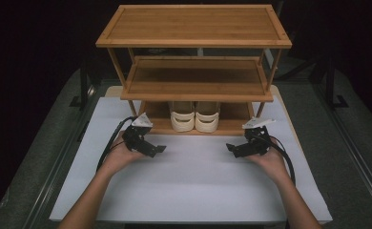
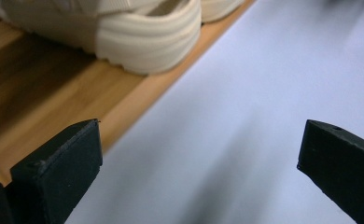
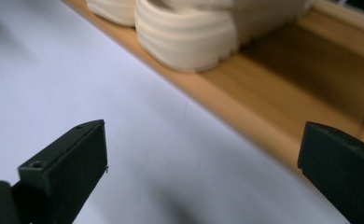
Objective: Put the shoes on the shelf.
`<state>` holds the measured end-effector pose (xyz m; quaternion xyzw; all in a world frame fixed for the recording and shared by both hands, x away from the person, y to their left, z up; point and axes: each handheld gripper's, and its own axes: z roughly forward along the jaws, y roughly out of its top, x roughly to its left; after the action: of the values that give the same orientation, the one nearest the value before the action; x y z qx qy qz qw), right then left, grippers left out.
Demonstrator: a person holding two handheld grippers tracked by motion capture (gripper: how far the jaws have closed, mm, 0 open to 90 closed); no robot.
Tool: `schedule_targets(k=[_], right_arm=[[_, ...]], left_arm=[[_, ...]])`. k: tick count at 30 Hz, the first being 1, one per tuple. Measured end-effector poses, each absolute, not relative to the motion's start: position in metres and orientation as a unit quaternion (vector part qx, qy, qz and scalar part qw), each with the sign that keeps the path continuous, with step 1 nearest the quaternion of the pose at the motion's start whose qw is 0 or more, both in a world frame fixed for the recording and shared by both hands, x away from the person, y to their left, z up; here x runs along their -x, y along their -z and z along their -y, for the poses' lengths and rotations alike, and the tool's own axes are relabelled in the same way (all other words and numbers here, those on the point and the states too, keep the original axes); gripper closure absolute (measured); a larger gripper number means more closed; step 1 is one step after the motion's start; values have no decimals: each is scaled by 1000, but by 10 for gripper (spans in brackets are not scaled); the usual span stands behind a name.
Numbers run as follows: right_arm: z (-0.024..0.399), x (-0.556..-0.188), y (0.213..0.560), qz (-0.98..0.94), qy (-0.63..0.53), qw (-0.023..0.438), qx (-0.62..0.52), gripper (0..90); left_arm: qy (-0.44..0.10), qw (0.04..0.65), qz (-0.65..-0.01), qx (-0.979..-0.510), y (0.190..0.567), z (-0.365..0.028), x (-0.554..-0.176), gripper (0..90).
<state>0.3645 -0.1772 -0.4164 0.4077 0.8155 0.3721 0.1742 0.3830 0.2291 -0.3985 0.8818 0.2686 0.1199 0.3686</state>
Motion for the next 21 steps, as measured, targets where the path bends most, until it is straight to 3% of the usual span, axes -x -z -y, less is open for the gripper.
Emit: schedule_targets(k=[21], right_arm=[[233, -281, 442, -786, -345, 211, -468, 14]], left_arm=[[-158, 360, -306, -867, 424, -301, -301, 0]])
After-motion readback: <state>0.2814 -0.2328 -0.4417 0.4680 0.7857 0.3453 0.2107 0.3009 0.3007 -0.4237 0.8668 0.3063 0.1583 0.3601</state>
